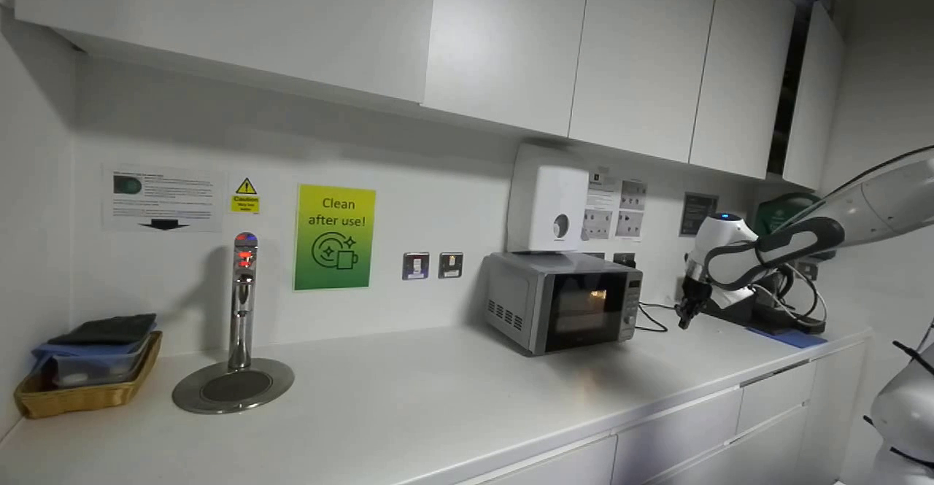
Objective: Press a button on the right side of the microwave
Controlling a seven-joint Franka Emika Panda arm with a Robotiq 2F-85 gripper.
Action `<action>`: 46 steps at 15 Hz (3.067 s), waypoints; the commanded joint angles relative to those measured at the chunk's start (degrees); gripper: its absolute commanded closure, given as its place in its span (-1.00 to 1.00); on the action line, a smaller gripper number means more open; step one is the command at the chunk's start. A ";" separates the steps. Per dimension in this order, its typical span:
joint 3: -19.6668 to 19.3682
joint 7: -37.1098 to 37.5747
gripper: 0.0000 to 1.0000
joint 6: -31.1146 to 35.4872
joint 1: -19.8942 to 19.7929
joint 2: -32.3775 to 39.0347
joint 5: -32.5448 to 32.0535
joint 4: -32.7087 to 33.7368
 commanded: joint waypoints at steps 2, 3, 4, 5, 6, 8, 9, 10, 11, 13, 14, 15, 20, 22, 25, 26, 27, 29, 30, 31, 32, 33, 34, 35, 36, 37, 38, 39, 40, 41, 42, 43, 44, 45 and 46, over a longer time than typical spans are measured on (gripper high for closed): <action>4.56 2.58 1.00 -13.43 -2.20 -2.36 -0.01 4.11; 4.66 2.11 1.00 -15.88 -1.88 -2.54 0.77 4.93; 4.63 1.61 1.00 -18.23 -1.55 -2.62 1.55 5.82; 4.59 1.20 1.00 -20.76 -1.27 -2.61 2.36 6.81; 4.20 0.17 1.00 -23.28 -0.82 -2.52 3.74 7.96; 3.54 -1.50 1.00 -28.05 -0.21 -2.23 6.40 10.29; 3.27 -2.29 1.00 -30.33 0.01 -2.13 7.83 11.45; 2.92 -3.33 1.00 -32.69 0.24 -1.79 9.61 12.78; 2.67 -4.20 1.00 -34.84 0.38 -1.59 11.11 13.99; 2.26 -5.48 1.00 -38.23 0.44 -1.26 13.43 16.01; 2.13 -6.01 1.00 -39.69 0.40 -1.20 14.30 16.86; 1.95 -6.49 1.00 -40.87 0.38 -0.99 15.10 17.70; 0.65 -9.95 1.00 -44.21 0.57 -0.23 19.81 20.51; 0.32 -10.87 1.00 -44.80 0.48 0.07 21.28 21.20; 0.21 -10.99 0.48 -44.40 0.34 0.01 22.50 21.25; 0.19 -11.00 0.43 -44.40 0.31 0.00 22.66 21.25; 0.21 -11.02 0.31 -44.30 0.32 -0.10 22.71 21.14; 0.23 -11.07 0.01 -44.11 0.32 -0.21 22.80 20.95; 0.22 -11.09 -0.13 -44.02 0.30 -0.20 22.82 20.91; 0.19 -11.10 -0.26 -43.86 0.28 -0.25 22.90 20.80; 0.19 -11.06 -0.43 -43.65 0.27 -0.30 22.92 20.69; 0.20 -10.99 -0.56 -43.54 0.25 -0.37 22.95 20.61; 0.18 -11.00 -0.73 -43.52 0.24 -0.42 23.00 20.57; 0.17 -10.98 -0.86 -43.43 0.24 -0.52 23.06 20.46; 0.16 -10.92 -0.98 -43.22 0.22 -0.65 23.19 20.27; 0.15 -10.85 -1.00 -43.14 0.19 -0.72 23.18 20.15; 0.13 -10.82 -1.00 -42.94 0.18 -0.82 23.27 19.95; 0.14 -10.71 -1.00 -42.88 0.16 -0.95 23.29 19.77; 0.12 -10.65 -1.00 -42.72 0.15 -1.12 23.43 19.53; 0.15 -10.50 -1.00 -42.48 0.13 -1.36 23.52 19.15; 0.12 -10.46 -1.00 -42.14 0.13 -1.58 23.86 18.77; 0.18 -10.25 -1.00 -41.72 0.10 -1.89 24.09 18.23; 0.20 -9.98 -1.00 -41.06 0.09 -2.34 24.64 17.47; 0.33 -9.37 -1.00 -40.43 0.06 -2.90 25.23 16.58; 0.40 -8.93 -1.00 -39.78 0.06 -3.36 25.95 15.84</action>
